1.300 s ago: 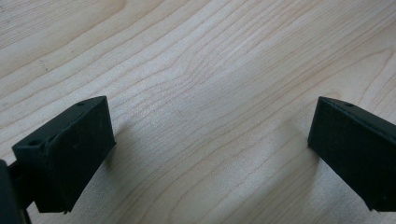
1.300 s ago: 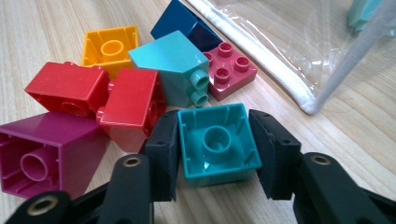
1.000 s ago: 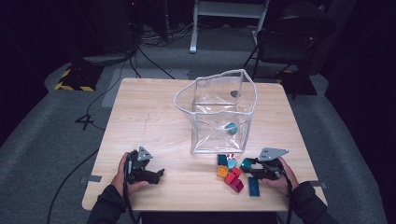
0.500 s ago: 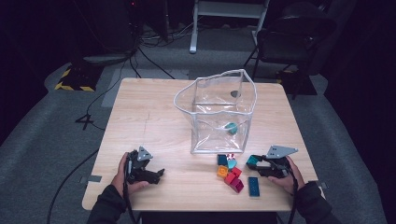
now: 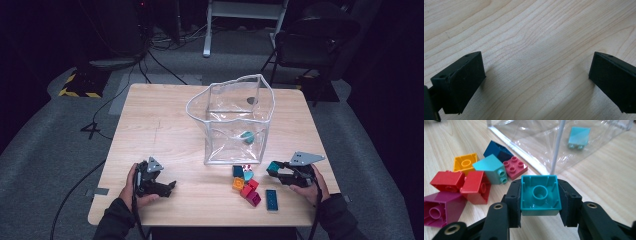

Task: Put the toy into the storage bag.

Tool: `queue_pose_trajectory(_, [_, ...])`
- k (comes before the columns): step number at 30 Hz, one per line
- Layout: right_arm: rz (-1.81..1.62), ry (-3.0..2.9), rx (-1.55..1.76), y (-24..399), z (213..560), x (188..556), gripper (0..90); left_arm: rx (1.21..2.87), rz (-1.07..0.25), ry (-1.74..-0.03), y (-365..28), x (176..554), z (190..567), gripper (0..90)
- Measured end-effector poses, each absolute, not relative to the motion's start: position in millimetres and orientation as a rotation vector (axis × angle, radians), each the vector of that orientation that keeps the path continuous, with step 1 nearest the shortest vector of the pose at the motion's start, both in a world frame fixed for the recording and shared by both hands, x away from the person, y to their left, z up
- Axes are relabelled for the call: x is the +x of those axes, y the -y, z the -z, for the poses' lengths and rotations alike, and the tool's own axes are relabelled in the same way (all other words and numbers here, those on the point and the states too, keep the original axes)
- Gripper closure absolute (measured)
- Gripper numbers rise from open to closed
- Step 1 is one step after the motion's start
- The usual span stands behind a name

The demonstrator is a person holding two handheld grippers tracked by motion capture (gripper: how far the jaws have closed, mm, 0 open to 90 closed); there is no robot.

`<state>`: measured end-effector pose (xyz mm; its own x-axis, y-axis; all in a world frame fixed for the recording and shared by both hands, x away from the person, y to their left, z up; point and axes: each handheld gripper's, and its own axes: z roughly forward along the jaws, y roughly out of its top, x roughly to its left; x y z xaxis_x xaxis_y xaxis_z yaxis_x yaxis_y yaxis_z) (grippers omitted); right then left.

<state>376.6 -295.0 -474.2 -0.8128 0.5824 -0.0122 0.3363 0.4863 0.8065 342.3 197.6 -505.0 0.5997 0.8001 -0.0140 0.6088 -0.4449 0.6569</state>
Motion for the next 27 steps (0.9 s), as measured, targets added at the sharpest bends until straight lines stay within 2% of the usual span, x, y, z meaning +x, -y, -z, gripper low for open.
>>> queue_pose_trajectory(5, [-1.267, -2.420, 0.745, 295, 455, 377, 59.4, 2.204, -0.398, -1.105, -198, 343, 505, 0.5])
queue_pose_trajectory(21, [-1.365, -2.205, 0.668, 287, 355, 380, 59.4, 2.203, -0.398, -1.106, -198, 342, 505, 0.5])
queue_pose_trajectory(27, [-1.381, -2.153, 0.647, 280, 328, 387, 59.4, 2.203, -0.399, -1.105, -198, 342, 505, 0.5])
